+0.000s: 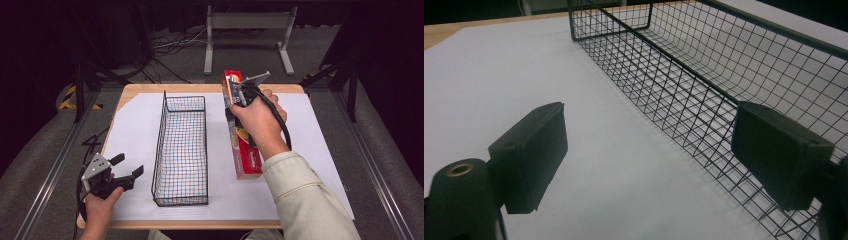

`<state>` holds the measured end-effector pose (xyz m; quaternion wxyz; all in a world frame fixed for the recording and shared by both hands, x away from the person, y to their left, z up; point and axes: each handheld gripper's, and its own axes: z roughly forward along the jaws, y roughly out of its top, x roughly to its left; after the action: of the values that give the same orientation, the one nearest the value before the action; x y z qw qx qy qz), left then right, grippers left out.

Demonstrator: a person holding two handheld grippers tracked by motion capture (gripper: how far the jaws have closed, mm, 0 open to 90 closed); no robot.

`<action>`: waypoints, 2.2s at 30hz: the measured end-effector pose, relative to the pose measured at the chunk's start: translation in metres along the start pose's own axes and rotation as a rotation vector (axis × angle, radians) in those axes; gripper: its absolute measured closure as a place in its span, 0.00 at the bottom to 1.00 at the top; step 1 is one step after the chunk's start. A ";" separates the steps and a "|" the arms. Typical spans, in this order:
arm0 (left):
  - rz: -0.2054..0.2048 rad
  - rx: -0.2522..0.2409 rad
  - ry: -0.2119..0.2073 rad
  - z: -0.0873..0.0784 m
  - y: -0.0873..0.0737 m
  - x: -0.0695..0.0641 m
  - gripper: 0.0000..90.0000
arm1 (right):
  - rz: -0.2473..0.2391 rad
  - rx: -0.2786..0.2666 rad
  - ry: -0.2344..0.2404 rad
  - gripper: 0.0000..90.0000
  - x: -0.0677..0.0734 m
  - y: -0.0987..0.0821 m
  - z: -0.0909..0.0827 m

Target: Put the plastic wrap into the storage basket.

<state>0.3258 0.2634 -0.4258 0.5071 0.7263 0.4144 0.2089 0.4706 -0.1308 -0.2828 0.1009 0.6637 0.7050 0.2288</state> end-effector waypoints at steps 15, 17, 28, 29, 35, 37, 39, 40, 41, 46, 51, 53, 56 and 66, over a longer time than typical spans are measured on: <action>-0.021 -0.013 -0.014 0.003 0.000 0.000 0.17 | 0.053 0.035 0.038 0.45 0.036 0.002 0.004; -0.020 -0.014 -0.013 0.003 -0.001 0.000 0.17 | 0.055 0.031 0.039 0.45 0.040 0.002 0.004; -0.025 -0.024 -0.010 0.001 -0.001 0.001 0.17 | 0.089 0.032 0.055 0.45 0.064 0.004 0.005; -0.025 -0.024 -0.010 0.001 -0.001 0.001 0.17 | 0.091 0.030 0.056 0.45 0.066 0.004 0.006; -0.017 -0.022 -0.009 0.000 0.000 0.001 0.17 | 0.102 0.041 0.075 0.45 0.076 0.003 0.011; -0.018 -0.022 -0.009 0.000 -0.001 0.001 0.17 | 0.093 0.038 0.081 0.45 0.080 0.002 0.013; -0.023 -0.021 -0.005 0.000 -0.001 0.001 0.17 | 0.084 0.035 0.078 0.45 0.083 0.002 0.014; -0.021 -0.022 -0.005 -0.001 -0.001 0.001 0.17 | 0.080 0.034 0.076 0.45 0.085 0.002 0.015; -0.020 -0.021 -0.003 -0.001 -0.001 0.001 0.17 | 0.075 0.033 0.076 0.45 0.086 0.002 0.016; -0.021 -0.021 0.010 -0.005 -0.003 0.002 0.17 | 0.083 0.005 0.084 0.45 0.094 0.002 0.021; -0.032 -0.023 0.022 -0.010 -0.006 0.004 0.17 | 0.069 -0.004 0.099 0.45 0.103 0.000 0.025; -0.033 -0.025 0.025 -0.012 -0.007 0.005 0.17 | 0.066 -0.011 0.110 0.45 0.106 0.000 0.026; -0.033 -0.025 0.027 -0.012 -0.007 0.005 0.17 | 0.062 -0.013 0.118 0.45 0.111 -0.001 0.030; -0.029 -0.025 0.023 -0.011 -0.006 0.005 0.17 | 0.068 -0.008 0.110 0.45 0.117 -0.008 0.046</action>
<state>0.3185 0.2742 -0.4276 0.5145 0.7112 0.4280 0.2151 0.4724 -0.0069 -0.3079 0.0571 0.6731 0.6857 0.2710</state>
